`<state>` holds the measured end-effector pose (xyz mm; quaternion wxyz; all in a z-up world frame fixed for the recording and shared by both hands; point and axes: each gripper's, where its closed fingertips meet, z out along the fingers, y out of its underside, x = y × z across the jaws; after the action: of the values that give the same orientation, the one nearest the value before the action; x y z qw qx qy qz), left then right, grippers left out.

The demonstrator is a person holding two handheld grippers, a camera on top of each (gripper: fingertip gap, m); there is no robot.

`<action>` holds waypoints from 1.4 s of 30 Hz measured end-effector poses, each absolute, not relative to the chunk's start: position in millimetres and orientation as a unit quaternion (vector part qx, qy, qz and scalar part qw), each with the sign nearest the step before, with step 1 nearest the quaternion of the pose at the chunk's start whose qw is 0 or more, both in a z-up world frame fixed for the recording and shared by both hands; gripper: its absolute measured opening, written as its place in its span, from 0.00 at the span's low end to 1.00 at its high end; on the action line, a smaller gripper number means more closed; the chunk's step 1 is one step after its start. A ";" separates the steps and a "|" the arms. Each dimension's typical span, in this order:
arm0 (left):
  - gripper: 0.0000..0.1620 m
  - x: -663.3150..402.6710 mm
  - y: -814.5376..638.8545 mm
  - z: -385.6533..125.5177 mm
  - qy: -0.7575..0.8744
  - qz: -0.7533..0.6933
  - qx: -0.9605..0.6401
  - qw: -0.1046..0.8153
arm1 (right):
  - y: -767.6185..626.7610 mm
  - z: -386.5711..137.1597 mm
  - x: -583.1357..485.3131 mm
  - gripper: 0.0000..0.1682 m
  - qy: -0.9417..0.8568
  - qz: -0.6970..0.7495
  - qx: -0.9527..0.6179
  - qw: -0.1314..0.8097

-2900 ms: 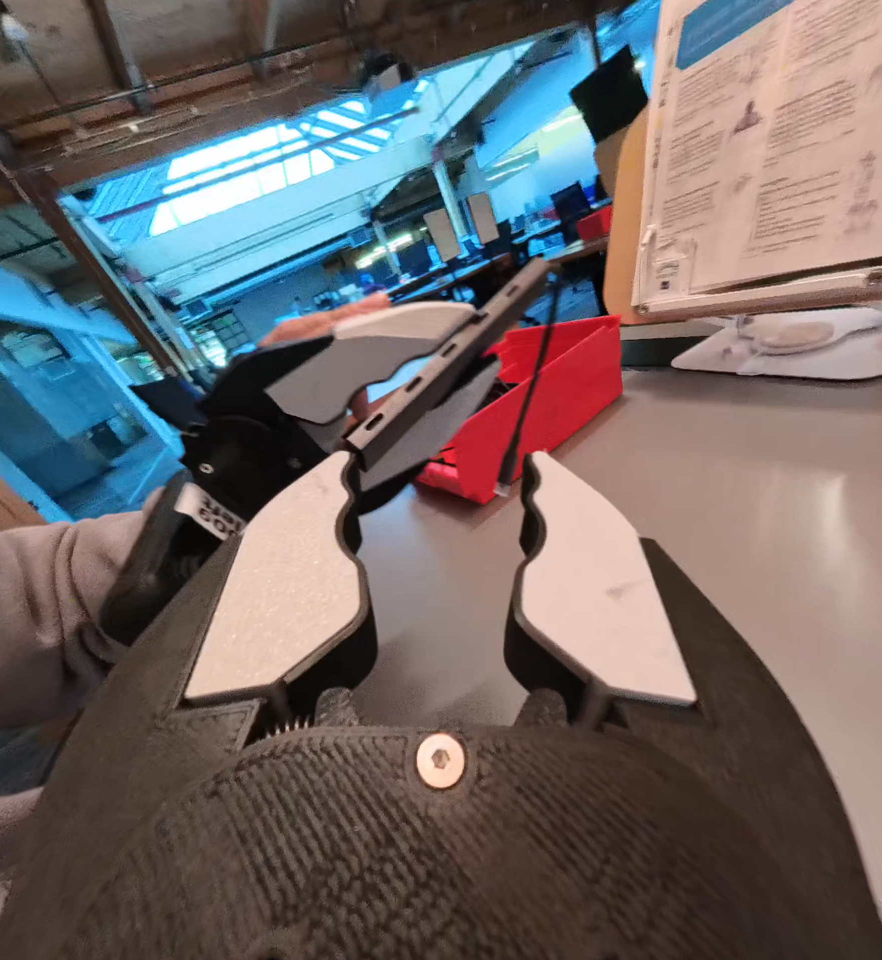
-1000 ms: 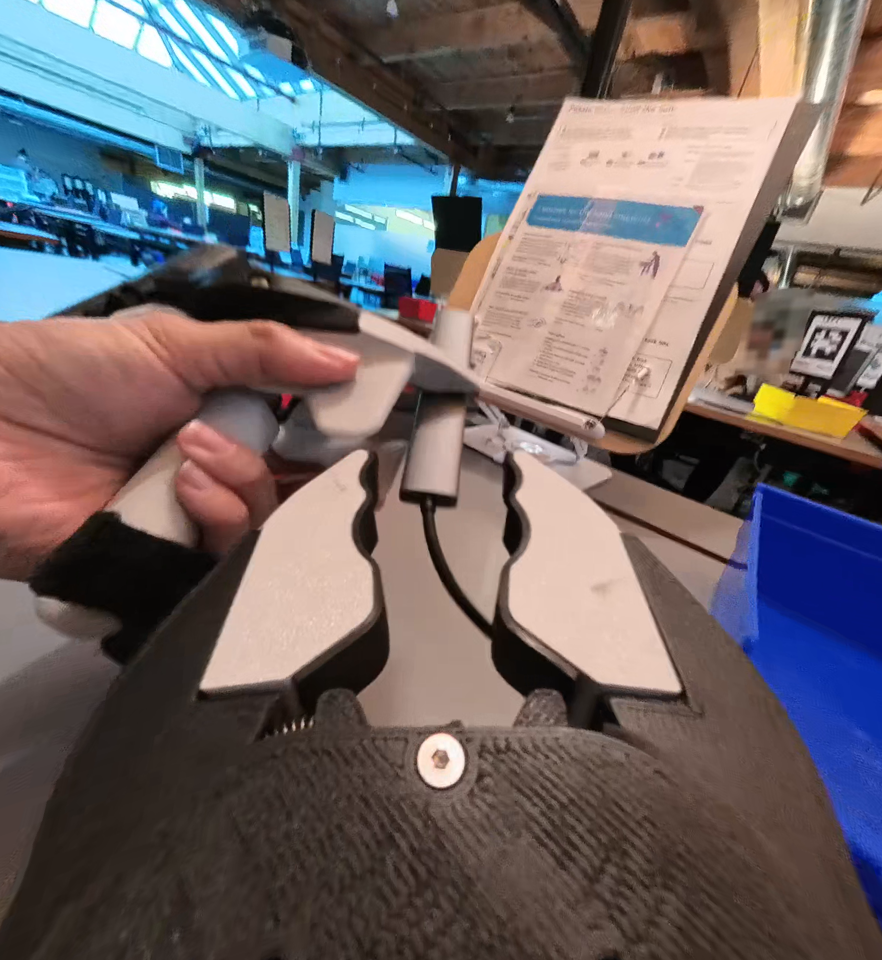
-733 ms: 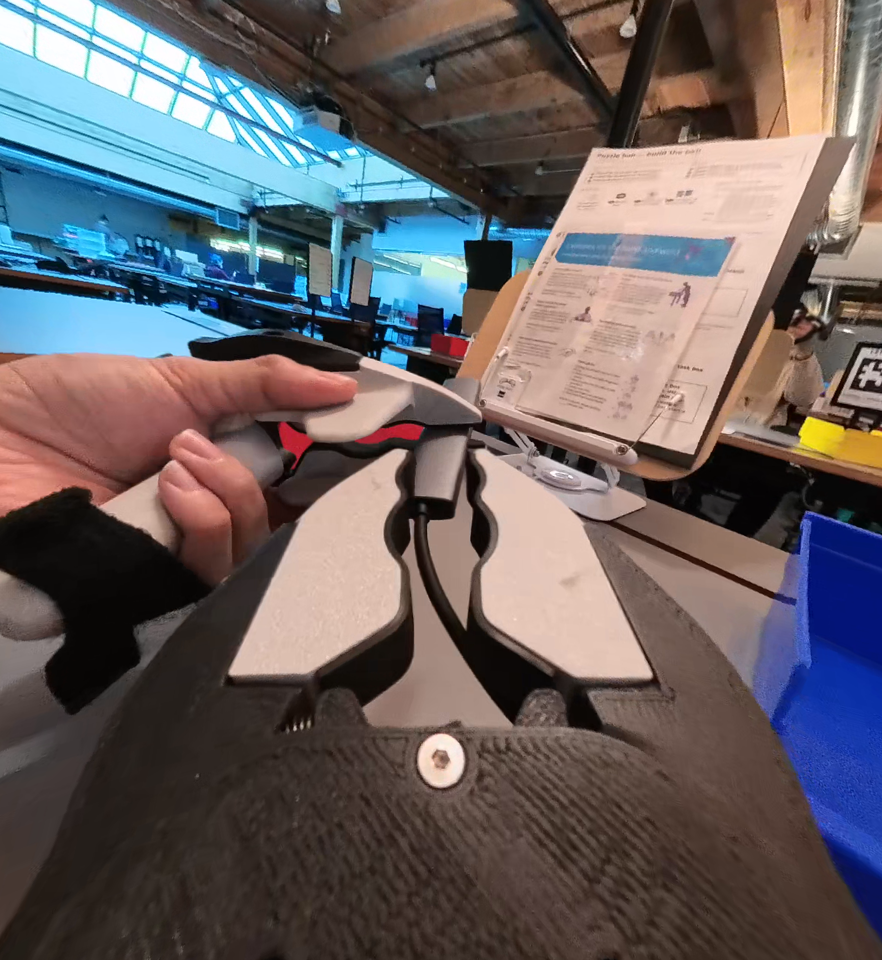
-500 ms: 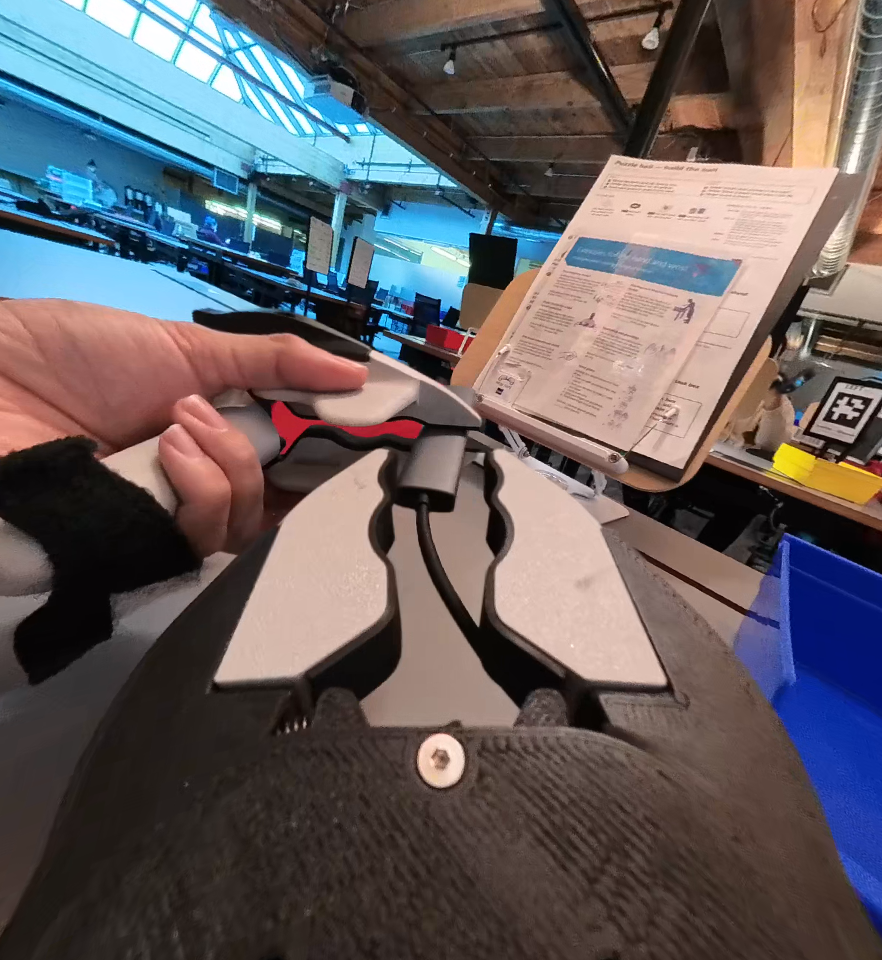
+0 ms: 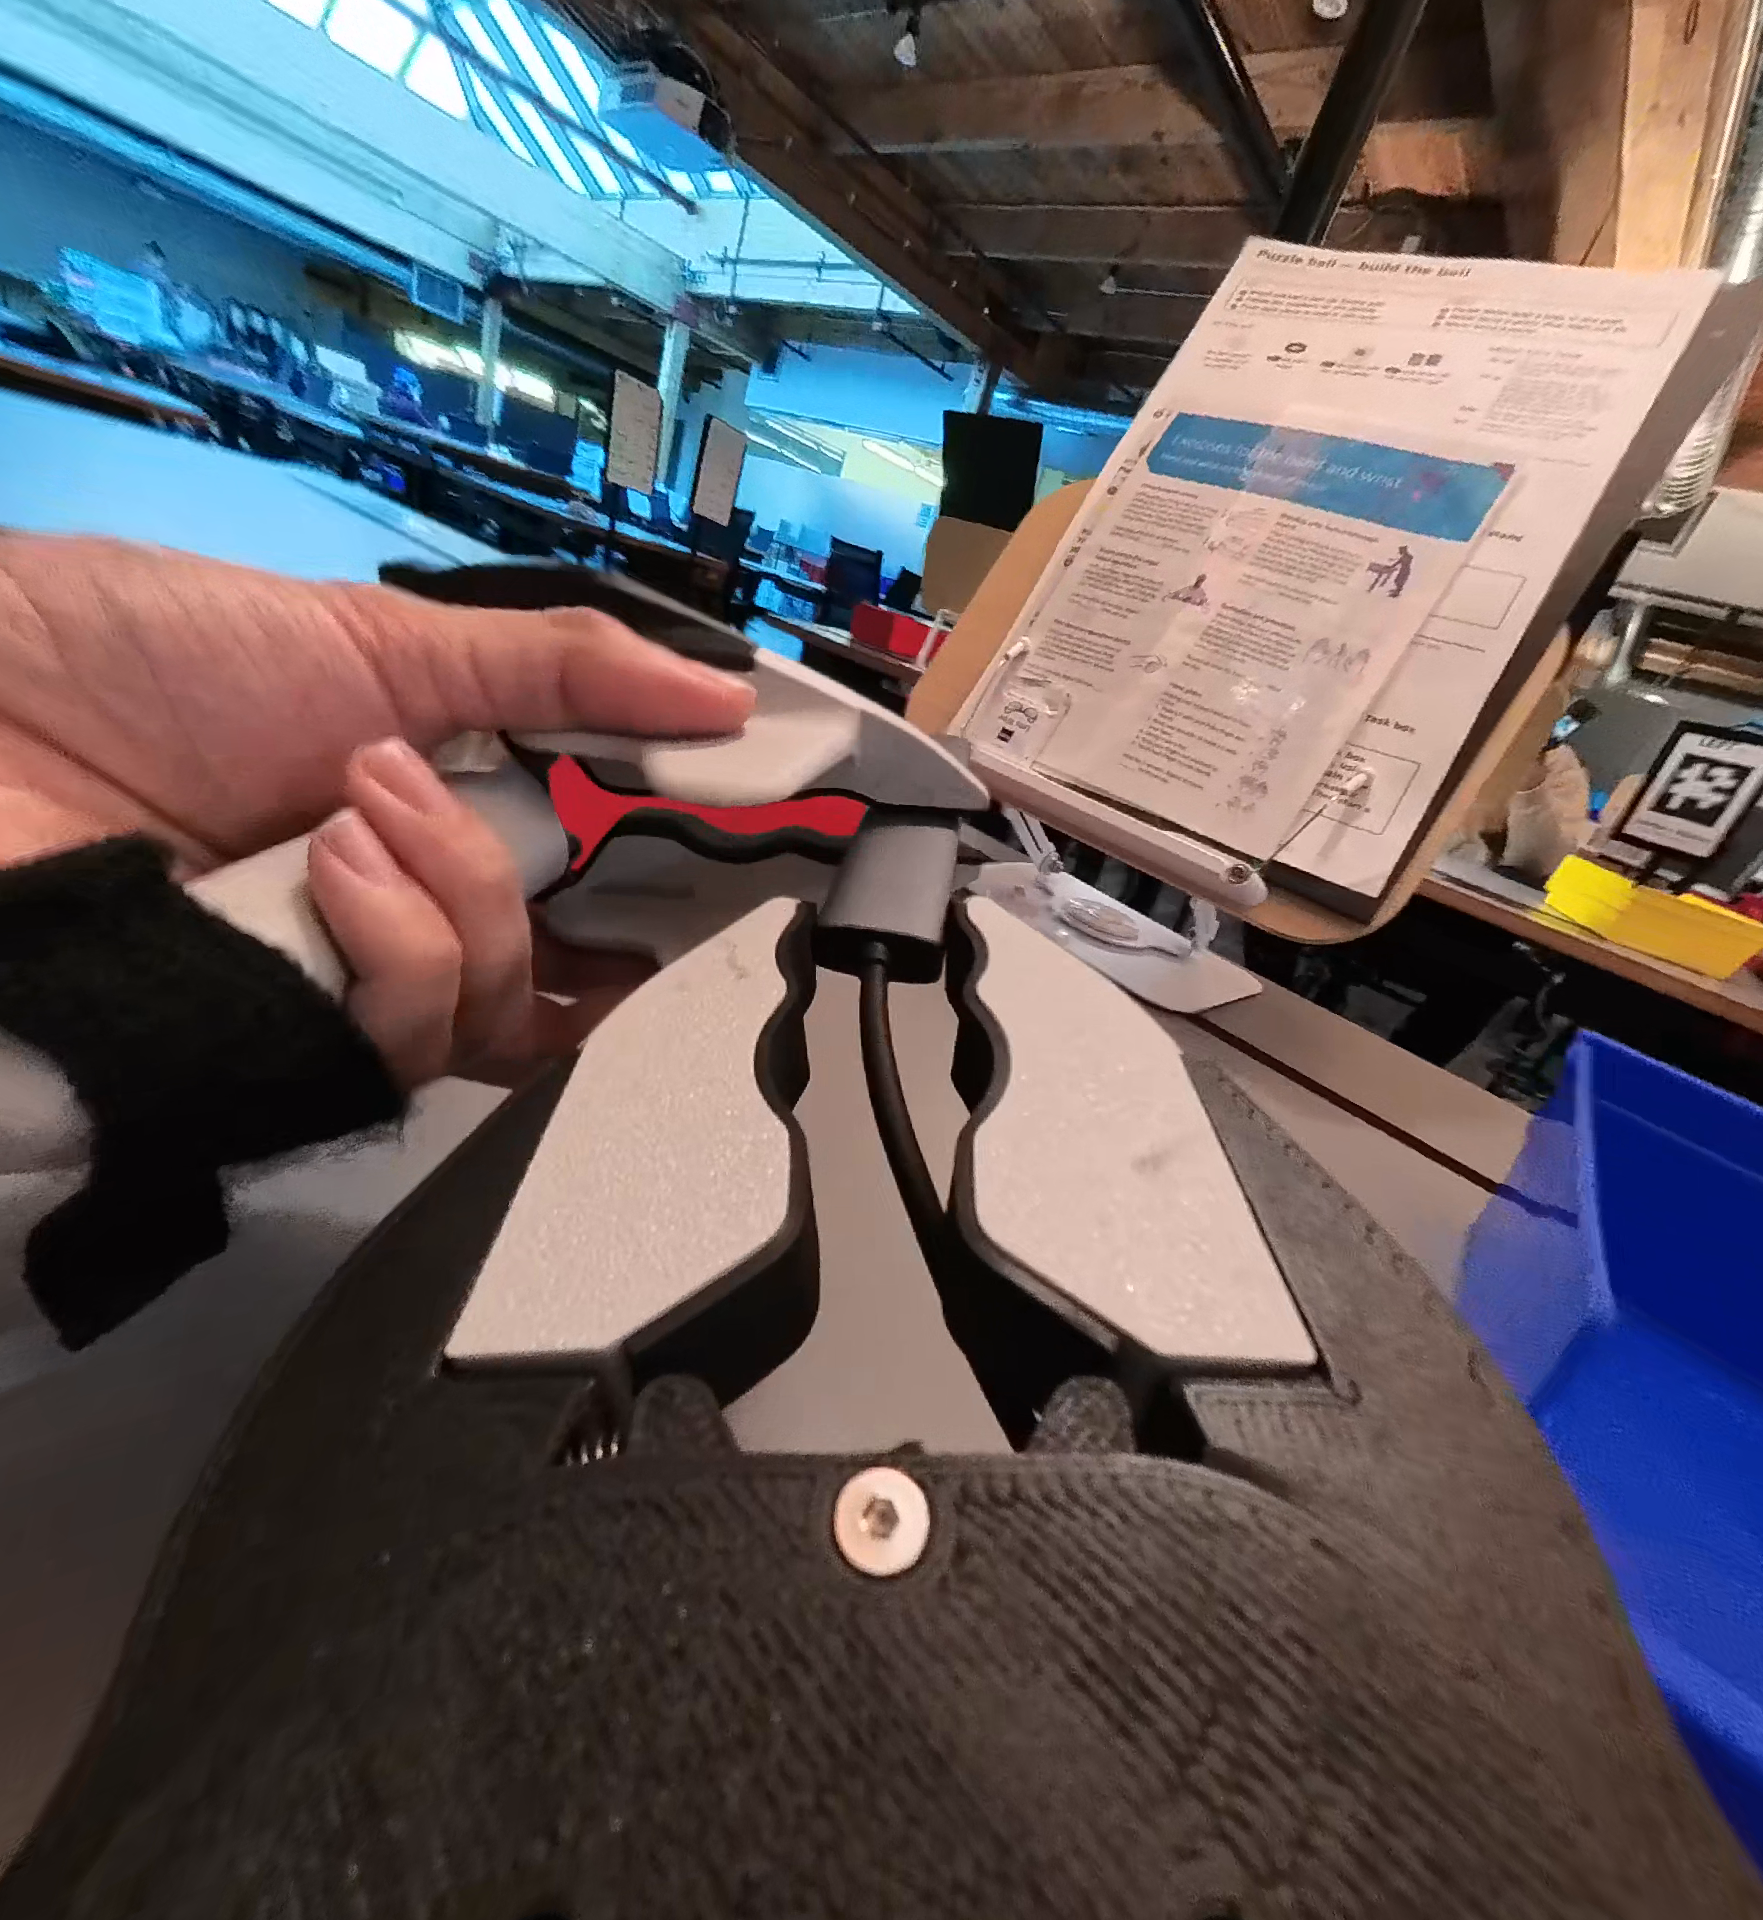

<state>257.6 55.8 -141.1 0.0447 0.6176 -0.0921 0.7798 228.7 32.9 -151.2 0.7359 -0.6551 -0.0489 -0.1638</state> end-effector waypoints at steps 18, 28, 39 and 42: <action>0.34 221.7 100.9 -109.2 -0.739 0.202 0.229 -0.600 | 14.9 -130.9 235.3 0.14 0.019 0.107 -0.649 0.753; 0.06 235.7 91.1 -144.8 -0.715 -0.022 0.058 -0.697 | 27.6 -145.0 224.0 0.14 0.022 0.096 -0.686 0.721; 0.06 238.4 81.3 -142.1 -0.714 -0.044 0.052 -0.697 | 32.6 -138.4 225.5 0.10 0.024 0.007 -0.668 0.744; 0.06 240.2 82.6 -142.5 -0.712 -0.041 0.081 -0.696 | 32.0 -137.2 231.1 0.14 0.043 -0.012 -0.662 0.748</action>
<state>240.2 82.6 -142.5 -0.6959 0.0811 -0.7124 -0.0410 231.1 32.0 -137.2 0.7484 -0.6618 0.0430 -0.0123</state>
